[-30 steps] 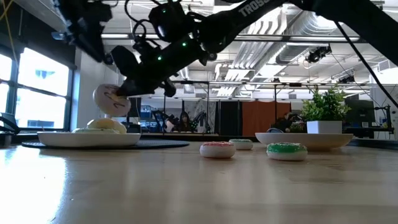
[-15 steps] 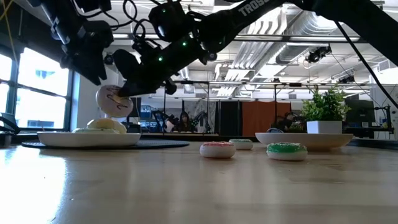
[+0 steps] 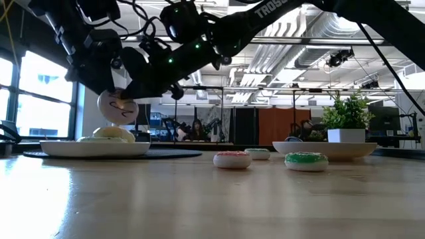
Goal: Pick & Place donuts
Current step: Put the large purple donut on the left white plate
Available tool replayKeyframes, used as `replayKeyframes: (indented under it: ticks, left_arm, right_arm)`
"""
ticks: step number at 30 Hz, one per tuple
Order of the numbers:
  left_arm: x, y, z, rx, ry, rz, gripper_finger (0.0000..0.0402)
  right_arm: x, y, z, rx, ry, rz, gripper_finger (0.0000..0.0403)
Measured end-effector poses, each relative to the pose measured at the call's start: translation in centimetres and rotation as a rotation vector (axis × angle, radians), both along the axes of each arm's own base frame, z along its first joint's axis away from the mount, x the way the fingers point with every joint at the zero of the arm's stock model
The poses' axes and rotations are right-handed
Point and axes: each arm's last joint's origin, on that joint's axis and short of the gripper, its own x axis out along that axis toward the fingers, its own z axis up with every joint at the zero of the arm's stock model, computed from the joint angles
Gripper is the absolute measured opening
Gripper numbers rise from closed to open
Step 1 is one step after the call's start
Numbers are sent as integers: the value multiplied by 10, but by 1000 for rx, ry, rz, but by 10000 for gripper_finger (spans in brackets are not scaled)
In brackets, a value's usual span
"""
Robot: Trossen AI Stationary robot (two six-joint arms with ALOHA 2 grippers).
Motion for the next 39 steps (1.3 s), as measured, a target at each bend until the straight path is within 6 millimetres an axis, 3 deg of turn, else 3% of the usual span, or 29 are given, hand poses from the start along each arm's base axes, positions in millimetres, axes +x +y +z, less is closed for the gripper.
replayKeyframes:
  ticks: [4,9,17,21,25,33,39]
  left_arm:
    - [1,0,-3,-1,-12,-20,149]
    - [1,0,-3,5,-7,-36,91]
    - [-2,-1,-6,-15,28,-40,14]
    - [-8,-4,-8,-46,73,-29,8]
    - [-17,-8,0,-75,14,-47,7]
    - [-48,-22,10,-152,-48,-73,6]
    - [-54,-24,-17,-225,-12,15,5]
  right_arm:
    - [0,0,1,-38,-3,14,14]
    - [0,0,1,-56,6,27,22]
    - [-1,2,-2,-86,57,72,95]
    - [-3,2,0,-81,71,71,127]
    - [-11,3,9,-88,138,79,146]
    - [-36,3,30,-148,351,46,156]
    - [-51,4,28,-142,514,55,156]
